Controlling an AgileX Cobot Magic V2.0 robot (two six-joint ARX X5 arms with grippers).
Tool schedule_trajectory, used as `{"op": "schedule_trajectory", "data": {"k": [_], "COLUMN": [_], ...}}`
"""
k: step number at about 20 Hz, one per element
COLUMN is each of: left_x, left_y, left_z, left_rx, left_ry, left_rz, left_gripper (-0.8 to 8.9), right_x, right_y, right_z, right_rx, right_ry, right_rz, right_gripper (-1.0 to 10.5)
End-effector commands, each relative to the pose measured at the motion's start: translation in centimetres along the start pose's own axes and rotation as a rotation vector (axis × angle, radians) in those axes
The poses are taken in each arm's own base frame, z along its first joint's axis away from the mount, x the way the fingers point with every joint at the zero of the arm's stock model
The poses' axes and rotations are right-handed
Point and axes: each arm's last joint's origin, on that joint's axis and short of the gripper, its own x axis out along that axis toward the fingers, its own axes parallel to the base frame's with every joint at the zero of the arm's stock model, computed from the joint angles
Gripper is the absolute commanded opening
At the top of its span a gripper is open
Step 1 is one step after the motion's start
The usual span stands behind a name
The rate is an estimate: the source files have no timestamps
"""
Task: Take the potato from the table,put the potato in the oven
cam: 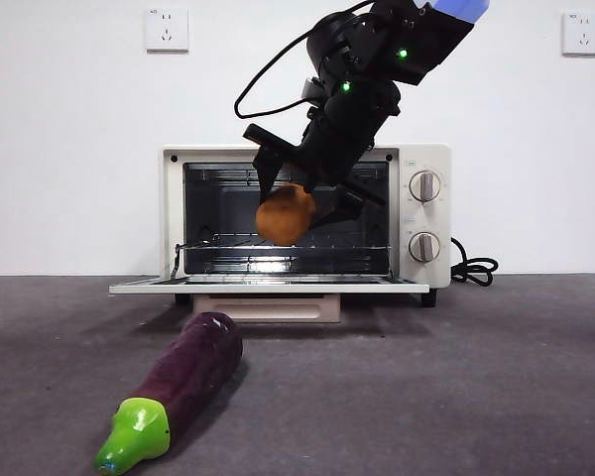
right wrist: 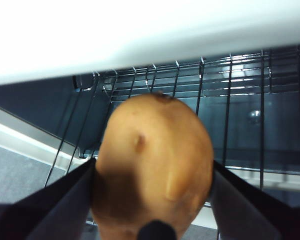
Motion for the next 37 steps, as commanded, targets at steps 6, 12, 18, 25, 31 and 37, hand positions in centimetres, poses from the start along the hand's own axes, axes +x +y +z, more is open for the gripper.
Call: {"op": "schedule_trajectory", "data": {"k": [6,12,18,25,31,37], "left_x": [0.1,0.1,0.1,0.7,5.4,16.0], "left_y": [0.0,0.0,0.0,0.0,-0.3,-0.4], "left_z": [0.0,0.0,0.0,0.1,1.4,-1.8], "left_rx": [0.032,0.039,0.038,0.038,0.014,-0.015], "left_ry": [0.001,0.001,0.001,0.016,0.139,0.46], "left_rz": [0.001,0.001,0.001,0.001,0.003,0.028], "left_gripper": [-0.06,-0.06,-0.06,-0.06,-0.06,-0.07], "right_x": [0.2,-2.3,-7.8,-21.9,-34.8,-43.8], "right_y": [0.2,1.4,3.6,6.7,6.2,1.9], "right_z": [0.3,0.4,0.9,-0.1,0.6,0.0], "right_rx": [-0.004,-0.025,-0.118,-0.475,-0.499,-0.474], "right_ry": [-0.013,0.063,0.173,0.351,0.193,0.071], "right_rz": [-0.002,-0.044,-0.066,-0.186,-0.054,-0.075], "right_gripper": [5.6,5.6,5.6,4.3,-0.1,0.0]}}
